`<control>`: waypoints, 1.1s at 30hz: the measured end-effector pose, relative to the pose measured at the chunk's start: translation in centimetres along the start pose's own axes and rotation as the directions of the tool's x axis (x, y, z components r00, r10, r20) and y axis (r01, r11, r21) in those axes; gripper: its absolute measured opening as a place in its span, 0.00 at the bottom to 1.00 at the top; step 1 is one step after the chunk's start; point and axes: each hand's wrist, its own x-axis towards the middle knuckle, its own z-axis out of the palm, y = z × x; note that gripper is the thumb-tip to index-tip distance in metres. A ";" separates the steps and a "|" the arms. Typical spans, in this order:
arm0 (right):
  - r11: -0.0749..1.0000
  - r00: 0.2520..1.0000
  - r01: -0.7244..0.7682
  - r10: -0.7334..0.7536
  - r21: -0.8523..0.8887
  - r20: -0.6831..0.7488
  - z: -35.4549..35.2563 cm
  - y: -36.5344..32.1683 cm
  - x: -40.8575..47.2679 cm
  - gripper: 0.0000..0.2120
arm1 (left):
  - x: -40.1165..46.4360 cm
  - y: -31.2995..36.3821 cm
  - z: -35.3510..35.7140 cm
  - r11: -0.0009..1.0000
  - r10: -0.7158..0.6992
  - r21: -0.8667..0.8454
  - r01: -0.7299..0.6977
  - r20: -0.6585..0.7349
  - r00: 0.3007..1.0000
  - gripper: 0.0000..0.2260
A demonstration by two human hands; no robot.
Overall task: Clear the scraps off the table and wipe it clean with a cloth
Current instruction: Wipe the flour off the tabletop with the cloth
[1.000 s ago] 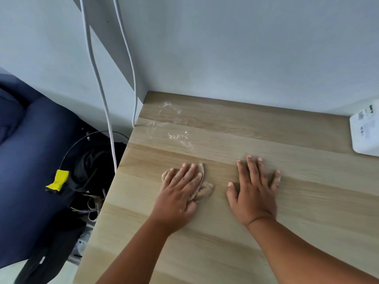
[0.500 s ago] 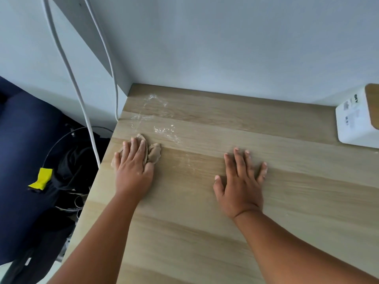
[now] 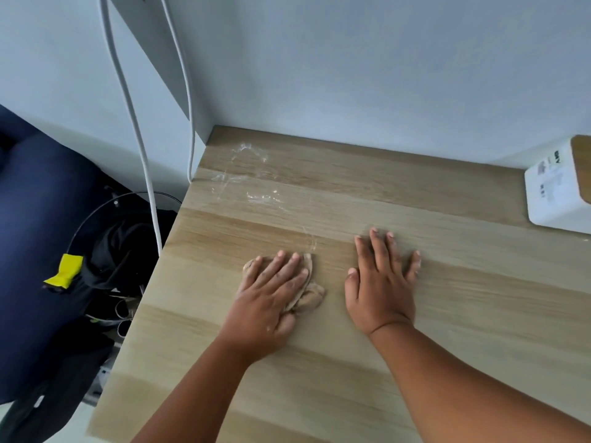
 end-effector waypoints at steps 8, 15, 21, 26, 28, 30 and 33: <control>1.000 1.000 0.001 -0.001 0.002 -0.023 0.2 0.0 0.0 0.30 | -1.4 -4.9 -2.3 0.931 -0.363 -0.007 0.364 -0.093 0.927 0.35; 1.000 1.000 0.005 -0.005 0.007 -0.018 0.5 0.1 0.1 0.30 | 6.1 -3.8 -1.7 0.917 -0.394 0.030 0.397 -0.070 0.916 0.34; 1.000 1.000 0.003 -0.003 -0.008 -0.014 0.4 0.1 0.0 0.31 | 5.5 -0.8 -0.5 0.998 -0.027 0.058 0.026 0.014 1.000 0.31; 1.000 1.000 0.000 0.000 -0.011 -0.014 0.3 0.1 0.0 0.30 | 1.1 -0.4 -0.3 0.994 0.107 0.018 -0.108 0.030 0.994 0.29; 1.000 1.000 -0.001 0.000 -0.012 -0.014 0.3 0.1 0.0 0.30 | -0.5 -1.1 -0.7 0.996 0.089 -0.003 -0.089 0.014 0.996 0.30; 1.000 1.000 0.001 -0.002 -0.014 -0.013 0.2 0.0 0.0 0.30 | -1.7 -2.4 -1.2 0.999 0.032 -0.014 -0.032 -0.013 0.999 0.31; 1.000 1.000 0.002 -0.002 -0.009 -0.001 0.1 0.0 -0.1 0.30 | -2.0 -4.2 -2.0 0.988 -0.152 -0.009 0.152 -0.063 0.986 0.33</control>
